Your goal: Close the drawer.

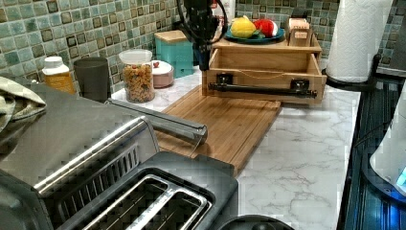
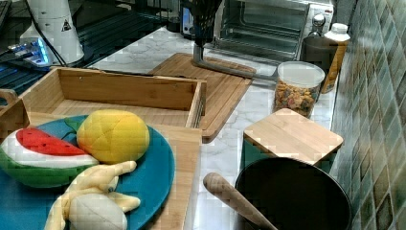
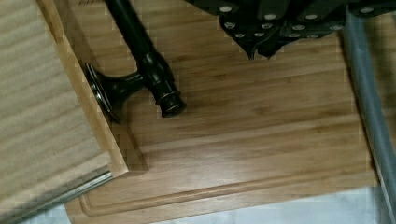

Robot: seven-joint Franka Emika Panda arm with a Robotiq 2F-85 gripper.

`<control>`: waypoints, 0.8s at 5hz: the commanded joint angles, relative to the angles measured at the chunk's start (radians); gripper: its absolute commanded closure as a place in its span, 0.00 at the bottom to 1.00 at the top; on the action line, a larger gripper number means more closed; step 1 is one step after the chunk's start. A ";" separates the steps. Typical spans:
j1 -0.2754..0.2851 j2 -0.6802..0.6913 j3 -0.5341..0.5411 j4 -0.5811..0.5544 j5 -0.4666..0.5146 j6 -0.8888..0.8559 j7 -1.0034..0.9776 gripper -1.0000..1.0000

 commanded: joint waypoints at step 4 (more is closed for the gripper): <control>0.012 -0.264 0.028 -0.490 -0.203 0.431 -0.271 1.00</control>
